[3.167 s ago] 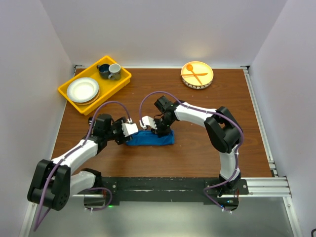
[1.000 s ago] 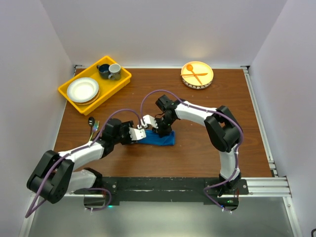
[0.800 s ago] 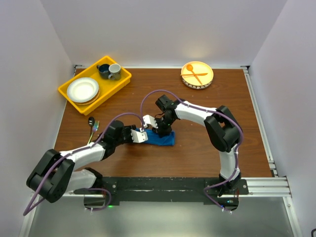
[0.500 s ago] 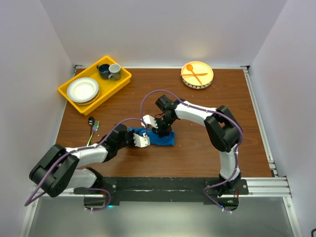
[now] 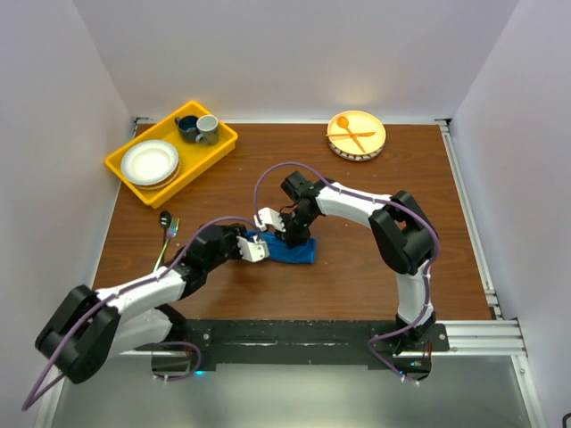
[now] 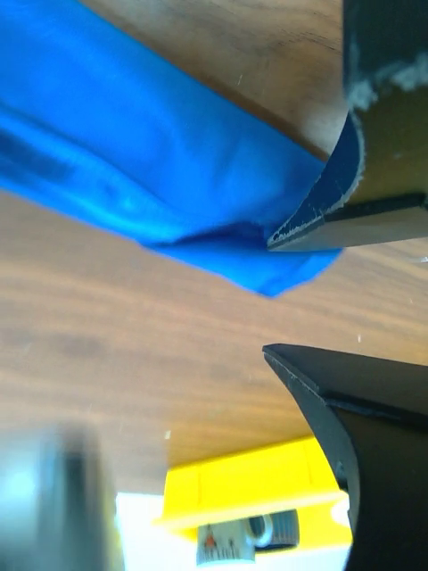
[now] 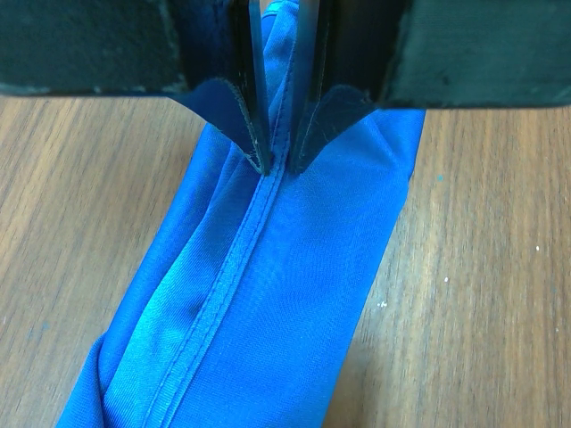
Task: Fold the napkin into a case and place the utensils inside
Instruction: Stuff the top corner of the smaller-rectangle-folded napkin into the folded napkin.
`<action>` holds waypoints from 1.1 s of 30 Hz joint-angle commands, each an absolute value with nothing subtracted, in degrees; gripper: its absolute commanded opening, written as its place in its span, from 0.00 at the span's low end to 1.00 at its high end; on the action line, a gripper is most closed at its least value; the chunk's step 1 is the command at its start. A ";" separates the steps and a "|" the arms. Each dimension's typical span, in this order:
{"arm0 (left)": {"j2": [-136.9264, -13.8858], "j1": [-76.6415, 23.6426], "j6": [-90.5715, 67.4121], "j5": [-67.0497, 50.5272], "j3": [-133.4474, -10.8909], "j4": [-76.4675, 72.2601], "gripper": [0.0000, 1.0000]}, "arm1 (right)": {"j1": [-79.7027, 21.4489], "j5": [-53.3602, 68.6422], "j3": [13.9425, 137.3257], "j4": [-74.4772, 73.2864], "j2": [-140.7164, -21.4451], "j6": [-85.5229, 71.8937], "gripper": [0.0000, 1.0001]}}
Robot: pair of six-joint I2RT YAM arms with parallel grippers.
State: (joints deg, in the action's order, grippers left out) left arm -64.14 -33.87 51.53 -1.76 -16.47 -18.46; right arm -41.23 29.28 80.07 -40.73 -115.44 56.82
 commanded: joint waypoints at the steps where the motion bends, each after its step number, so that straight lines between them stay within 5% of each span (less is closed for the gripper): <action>1: -58.10 -33.58 46.95 -3.61 -15.82 -15.82 0.53 | -42.28 24.35 75.94 -46.32 -121.11 57.13 0.19; 6: -55.55 -28.24 44.12 -5.61 -18.01 -9.42 0.49 | -42.36 24.26 75.85 -46.23 -121.03 57.13 0.19; 12: -55.45 -16.97 43.33 -21.52 -23.72 2.09 0.39 | -42.27 24.35 76.03 -46.23 -121.20 56.95 0.19; 20: -57.48 -20.19 45.79 -22.34 -22.68 -2.02 0.46 | -42.27 24.35 76.20 -46.32 -121.29 56.87 0.19; 33: -64.50 -29.18 47.99 -9.67 -19.34 -12.64 0.39 | -42.19 24.43 76.29 -46.58 -121.38 56.95 0.19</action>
